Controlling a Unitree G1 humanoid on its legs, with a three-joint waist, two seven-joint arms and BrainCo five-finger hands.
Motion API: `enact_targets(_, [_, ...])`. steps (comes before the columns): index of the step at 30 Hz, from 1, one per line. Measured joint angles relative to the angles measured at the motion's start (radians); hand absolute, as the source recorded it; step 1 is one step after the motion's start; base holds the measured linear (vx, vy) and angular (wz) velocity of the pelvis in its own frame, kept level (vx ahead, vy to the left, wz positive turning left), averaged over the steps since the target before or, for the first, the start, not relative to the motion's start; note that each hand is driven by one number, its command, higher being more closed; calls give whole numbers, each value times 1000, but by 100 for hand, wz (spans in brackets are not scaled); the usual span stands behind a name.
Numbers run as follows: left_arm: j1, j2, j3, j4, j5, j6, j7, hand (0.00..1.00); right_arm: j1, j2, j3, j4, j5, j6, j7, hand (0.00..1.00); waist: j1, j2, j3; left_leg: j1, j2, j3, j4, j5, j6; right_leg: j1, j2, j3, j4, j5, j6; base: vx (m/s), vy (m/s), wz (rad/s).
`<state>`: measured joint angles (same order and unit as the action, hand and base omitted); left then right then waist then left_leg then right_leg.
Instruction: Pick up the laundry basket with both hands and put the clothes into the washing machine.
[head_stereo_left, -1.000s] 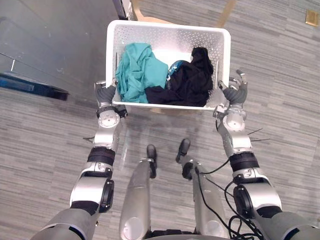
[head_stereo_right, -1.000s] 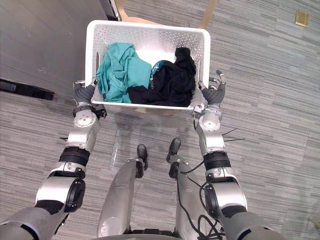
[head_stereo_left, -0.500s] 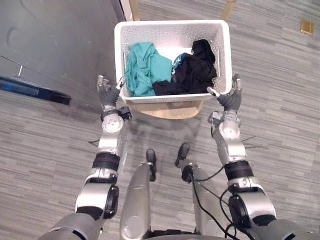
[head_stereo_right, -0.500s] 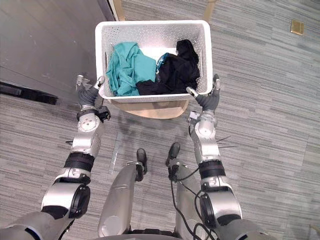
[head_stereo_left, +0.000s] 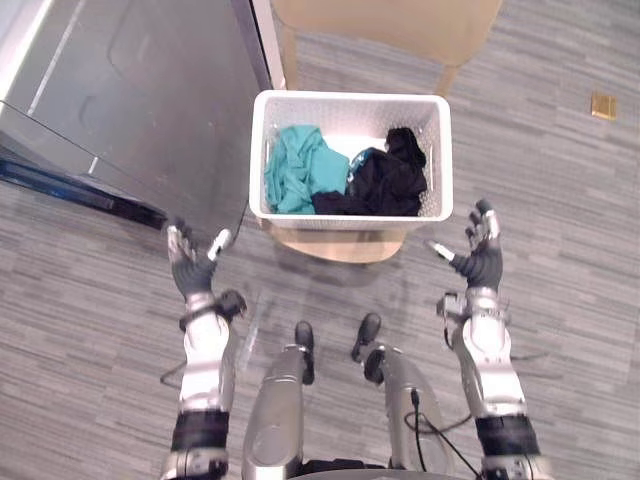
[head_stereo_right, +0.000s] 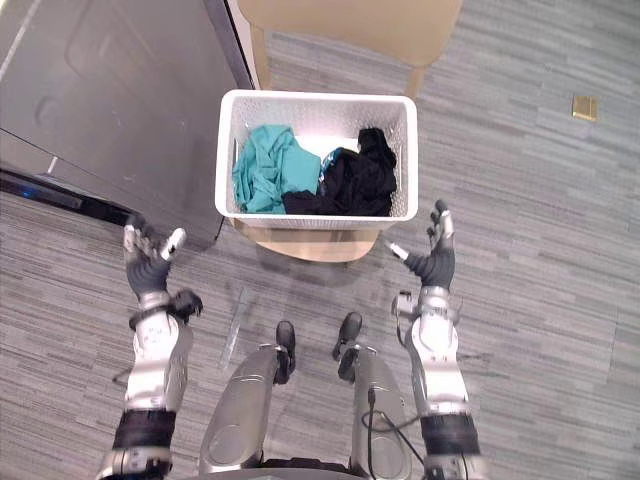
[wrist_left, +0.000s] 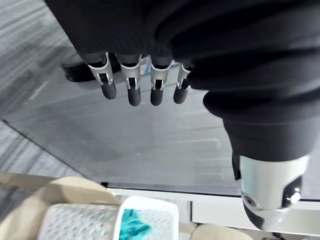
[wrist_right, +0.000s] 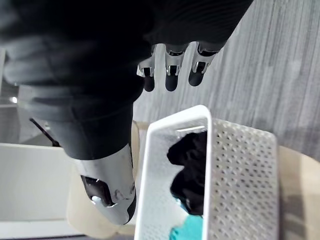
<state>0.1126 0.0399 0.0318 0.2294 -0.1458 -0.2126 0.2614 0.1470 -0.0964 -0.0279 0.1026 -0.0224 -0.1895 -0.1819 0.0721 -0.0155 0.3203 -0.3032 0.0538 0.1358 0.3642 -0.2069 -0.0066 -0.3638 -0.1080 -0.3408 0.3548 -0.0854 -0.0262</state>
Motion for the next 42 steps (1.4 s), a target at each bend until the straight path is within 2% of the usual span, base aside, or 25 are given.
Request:
enact_targets(2, [32,6,-22,171,0,4,-55,0,27,-7,-1,190,-26,1,33,0,-4,3,-78,57,-6,-7,-61,12,-8,53,6,-9,-49,1,8,224,26,9])
enact_targets(5, [21,12,-23,389,0,13,-119,0,14,-15,-4,440,-41,9,61,0,-5,7,-114,151,-16,-29,-148,42,-17,144,20,-23,-121,12,19,157,7,17])
enact_targets(10, [27,24,27,643,3,51,-153,0,-27,-19,-15,690,-46,26,91,0,-3,26,-141,251,-18,-55,-211,57,-29,260,37,-43,-207,32,27,85,0,13])
enact_targets(14, [26,31,50,684,3,53,-154,0,-54,-18,-15,764,-37,41,98,0,-3,37,-158,264,-29,-79,-228,77,-32,299,41,-58,-267,62,33,10,20,16])
enact_targets(17, [14,30,47,684,9,51,-153,0,-75,-18,-16,800,-26,42,93,0,-7,36,-157,216,-42,-125,-223,97,-37,305,28,-125,-292,73,36,-75,30,67])
enact_targets(18, [2,31,44,684,12,51,-152,0,-80,-18,-17,822,-23,42,92,0,-6,28,-153,188,-51,-130,-218,115,-64,305,13,-166,-297,72,37,-100,65,111])
enact_targets(19, [-6,29,38,685,14,50,-152,0,-83,-18,-33,834,-13,44,90,0,-3,20,-151,156,-39,-63,-198,103,-78,306,-6,-207,-309,69,30,-113,75,109])
enact_targets(21, [-8,29,49,684,11,50,-149,0,-91,-21,-47,834,3,44,82,0,-5,13,-143,109,25,76,-128,78,-38,306,-22,-248,-306,68,35,-80,95,81])
enact_targets(23, [-13,36,62,684,11,49,-145,0,-106,-22,-53,833,4,44,72,0,-7,0,-135,87,87,147,-72,71,-28,313,-73,-276,-283,67,61,-33,220,63])
enact_targets(24, [-17,38,63,685,12,49,-142,0,-110,-28,-52,834,5,44,70,0,-9,-11,-129,88,121,172,-66,72,-29,323,-113,-291,-270,67,92,-12,234,43])
enact_targets(25, [-16,36,62,685,14,49,-137,0,-109,-35,-52,834,6,44,69,0,-14,-9,-130,91,132,175,-70,74,-33,331,-128,-298,-270,70,111,3,344,60])
enact_targets(27, [-2,15,57,691,23,50,-123,0,-106,-68,-54,834,15,44,67,0,-38,53,-149,105,194,162,-137,79,-47,363,-147,-338,-270,86,171,74,426,59])
enact_targets(28, [-10,9,55,709,23,50,-123,0,-103,-70,-58,839,20,47,66,0,-43,66,-152,103,185,164,-128,126,-110,377,-177,-344,-255,85,203,185,525,68])
enact_targets(29, [-19,19,46,713,24,49,-115,0,-100,-49,-58,838,30,50,68,0,-44,37,-152,99,120,163,-80,77,-71,379,-247,-325,-208,66,241,213,516,64])
enact_targets(30, [-24,28,46,715,25,50,-108,0,-101,-29,-55,837,33,50,71,0,-44,20,-144,96,93,161,-44,48,-59,378,-285,-305,-170,57,253,189,405,52])
enact_targets(31, [-24,35,46,715,25,50,-107,0,-102,-11,-51,836,34,53,73,0,-40,6,-140,98,69,158,-15,20,-47,377,-322,-284,-128,60,253,181,367,29])
enact_targets(32, [-23,41,46,716,25,51,-106,0,-113,11,-45,835,34,62,75,0,-29,4,-141,106,51,159,26,-14,-20,359,-368,-263,-40,67,204,214,307,15])
enact_targets(33, [-18,45,45,715,29,51,-106,0,-124,14,-19,834,34,64,77,0,-27,12,-139,119,48,162,40,-33,-4,331,-388,-237,42,65,95,234,278,5])
enact_targets(34, [-15,47,43,715,30,51,-106,0,-142,15,3,833,34,64,79,0,-28,17,-136,134,48,163,37,-40,7,298,-393,-199,115,51,33,251,212,1])
enact_targets(35, [-14,62,37,715,30,52,-106,0,-163,17,20,831,34,64,79,0,-28,19,-135,154,49,162,24,-41,11,264,-374,-147,184,20,50,245,138,9])
enact_targets(36, [-15,79,32,715,31,52,-105,0,-181,20,34,818,33,64,78,0,-28,21,-134,190,48,149,-11,-40,11,237,-310,-94,220,-40,97,285,114,17])
enact_targets(38, [-23,92,8,714,31,51,-106,0,-193,19,40,791,33,62,78,0,-31,34,-126,239,48,129,-56,-37,8,228,-200,-18,172,-100,125,229,29,30])
enact_targets(39, [-33,88,-4,715,31,50,-106,0,-200,12,55,763,33,60,77,0,-35,38,-124,266,48,103,-86,-30,1,214,-101,67,93,-118,142,223,-55,71])
enact_targets(40, [-52,82,-23,715,31,49,-106,0,-200,8,64,748,32,60,77,0,-40,37,-124,269,42,66,-89,-24,-3,198,-42,128,26,-117,141,224,-83,91])
enact_targets(42, [-75,53,-52,714,35,46,-108,0,-201,7,71,748,29,61,73,0,-59,46,-131,265,29,-26,-89,-12,-15,235,-19,118,-37,-58,100,250,-131,121])
